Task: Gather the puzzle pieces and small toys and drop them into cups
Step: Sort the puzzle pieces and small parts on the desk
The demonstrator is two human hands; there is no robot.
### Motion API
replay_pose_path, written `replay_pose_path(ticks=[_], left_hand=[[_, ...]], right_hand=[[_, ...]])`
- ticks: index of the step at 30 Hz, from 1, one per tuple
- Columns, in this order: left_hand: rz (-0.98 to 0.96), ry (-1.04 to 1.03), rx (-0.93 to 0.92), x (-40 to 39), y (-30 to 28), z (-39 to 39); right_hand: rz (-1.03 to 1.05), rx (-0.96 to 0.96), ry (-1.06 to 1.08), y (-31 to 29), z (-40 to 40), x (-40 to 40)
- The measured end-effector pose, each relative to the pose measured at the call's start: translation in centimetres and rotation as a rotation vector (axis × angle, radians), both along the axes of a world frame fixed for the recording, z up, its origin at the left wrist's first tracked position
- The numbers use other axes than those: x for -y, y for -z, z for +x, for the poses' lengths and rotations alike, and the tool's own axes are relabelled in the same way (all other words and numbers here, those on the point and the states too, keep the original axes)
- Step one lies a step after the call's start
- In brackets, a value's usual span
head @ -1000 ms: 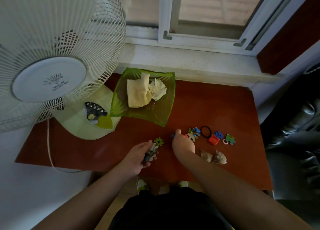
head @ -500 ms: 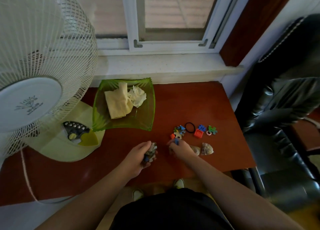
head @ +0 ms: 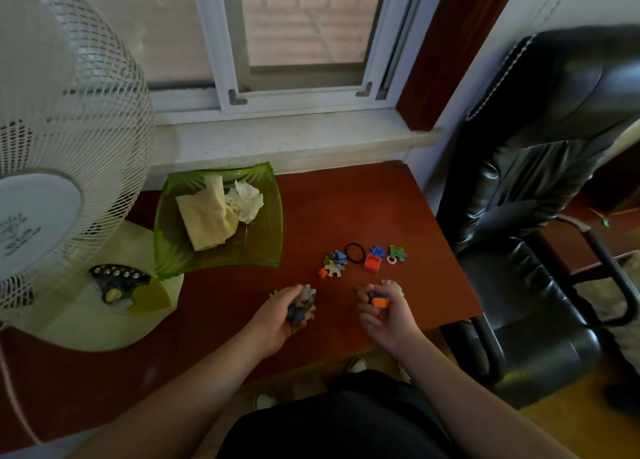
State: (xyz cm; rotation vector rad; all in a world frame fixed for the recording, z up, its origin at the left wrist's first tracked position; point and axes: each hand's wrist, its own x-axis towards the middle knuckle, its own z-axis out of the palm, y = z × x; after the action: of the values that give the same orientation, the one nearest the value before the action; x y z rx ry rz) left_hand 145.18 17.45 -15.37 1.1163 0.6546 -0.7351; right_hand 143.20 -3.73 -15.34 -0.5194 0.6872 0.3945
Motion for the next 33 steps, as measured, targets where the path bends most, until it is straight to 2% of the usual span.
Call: replay_pose_path(ticks=[8, 12, 17, 19, 25, 30, 33], left_hand=[[-0.081, -0.129, -0.067, 2.3, 0.8, 1.0], [-0.143, -0.173, -0.08, 4.8, 1.1, 2.2], [-0.086, -0.193, -0.038, 7.9, 1.6, 4.4], [0.025, -0.131, 0.02, 8.8, 1.8, 5.2], [0.525, 0.212, 0.287, 9.6, 3.0, 7.1], [0.736, 0.401, 0.318, 10.4, 3.3, 7.5], [0.8, 0.399, 0.305, 10.0, 3.6, 7.1]], right_hand=[[-0.014, -0.055, 0.053, 0.5, 3.2, 2.6], [-0.051, -0.042, 0.0, 1.2, 5.0, 5.2], [-0.085, -0.032, -0.102, 1.4, 7.0, 9.2], [-0.125, -0.037, -0.169, 1.6, 8.0, 10.5], [-0.275, 0.021, -0.428, 2.4, 10.7, 12.3], [-0.302, -0.023, -0.531, 2.6, 11.8, 12.1], [-0.276, -0.034, -0.578, 2.5, 12.2, 12.0]])
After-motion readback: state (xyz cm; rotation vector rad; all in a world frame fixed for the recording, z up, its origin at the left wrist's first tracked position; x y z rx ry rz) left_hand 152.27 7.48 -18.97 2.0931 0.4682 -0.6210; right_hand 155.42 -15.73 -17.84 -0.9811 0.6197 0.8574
